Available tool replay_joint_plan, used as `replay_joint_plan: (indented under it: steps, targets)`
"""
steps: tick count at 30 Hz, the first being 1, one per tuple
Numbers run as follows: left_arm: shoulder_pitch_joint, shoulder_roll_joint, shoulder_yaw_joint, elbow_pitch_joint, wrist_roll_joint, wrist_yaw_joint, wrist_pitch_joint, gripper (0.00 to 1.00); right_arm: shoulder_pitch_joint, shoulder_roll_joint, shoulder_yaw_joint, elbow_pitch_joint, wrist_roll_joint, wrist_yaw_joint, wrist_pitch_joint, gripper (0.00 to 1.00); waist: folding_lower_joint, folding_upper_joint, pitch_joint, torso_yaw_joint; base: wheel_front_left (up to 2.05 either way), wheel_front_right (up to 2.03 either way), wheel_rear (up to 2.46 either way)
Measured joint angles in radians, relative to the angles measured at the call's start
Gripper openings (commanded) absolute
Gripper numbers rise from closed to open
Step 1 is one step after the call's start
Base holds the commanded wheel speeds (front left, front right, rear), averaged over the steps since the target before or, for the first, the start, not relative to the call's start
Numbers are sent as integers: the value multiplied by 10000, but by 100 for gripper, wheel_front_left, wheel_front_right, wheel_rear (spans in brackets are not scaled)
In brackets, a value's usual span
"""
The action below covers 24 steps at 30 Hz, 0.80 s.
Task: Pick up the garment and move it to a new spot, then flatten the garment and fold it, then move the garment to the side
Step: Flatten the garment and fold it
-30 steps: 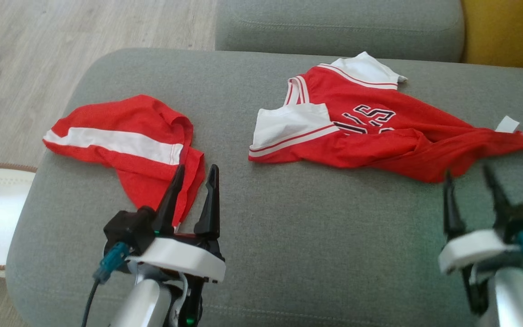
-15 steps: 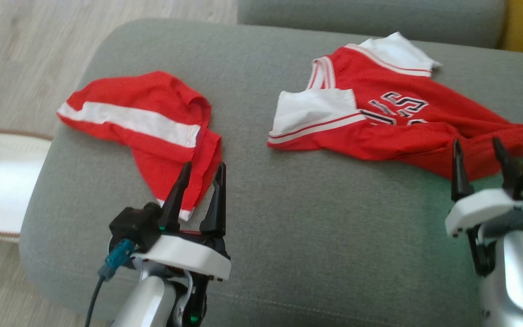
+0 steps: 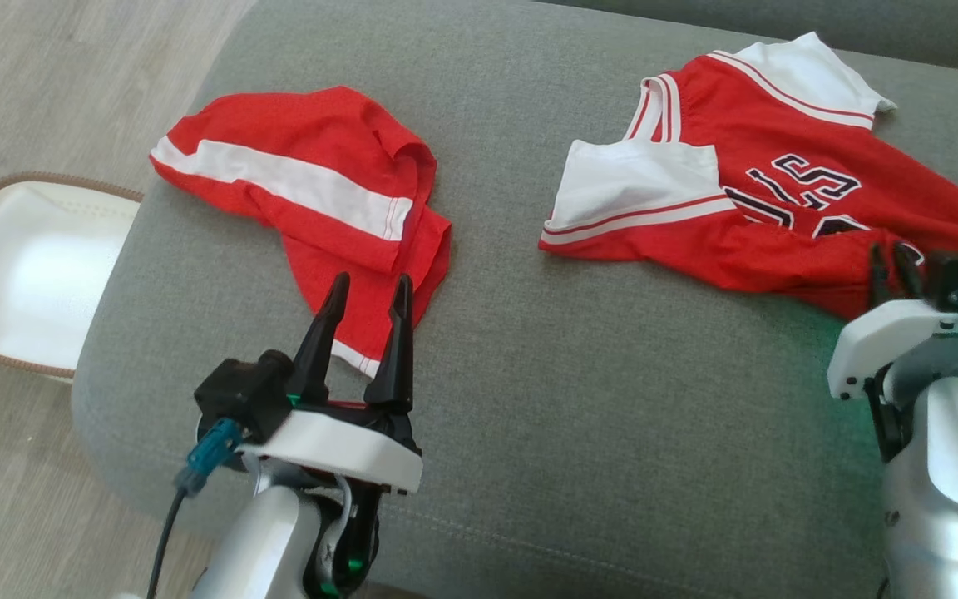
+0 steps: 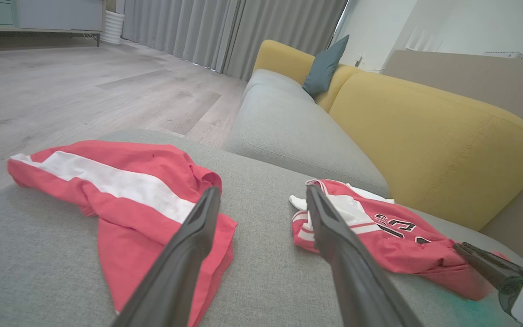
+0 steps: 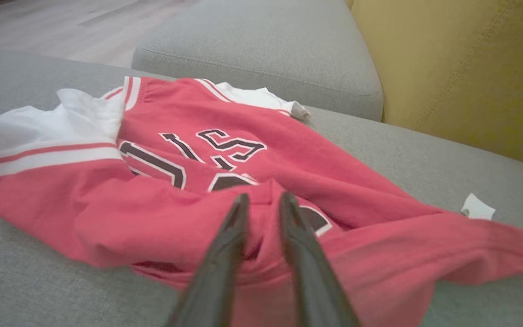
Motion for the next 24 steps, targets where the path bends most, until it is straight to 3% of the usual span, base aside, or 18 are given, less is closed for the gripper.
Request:
replay_joint_plan:
  steps: [8, 14, 24]
  targets:
    - [3, 0, 25, 27, 2, 4, 0, 100, -231, -6, 861, -251, 102, 0, -1177, 0, 0, 0, -272, -318, 0, 0, 0]
    - [25, 0, 27, 73, 17, 2, 0, 100, -147, -10, 1267, -970, 420, 0, -1197, 0, 0, 0, -643, -665, 0, 0, 0]
    - [357, 0, 249, -88, 48, 0, 0, 100, 1689, -2, 2040, -3532, 2234, 0, -1672, 0, 0, 0, -1373, -1037, 0, 0, 0]
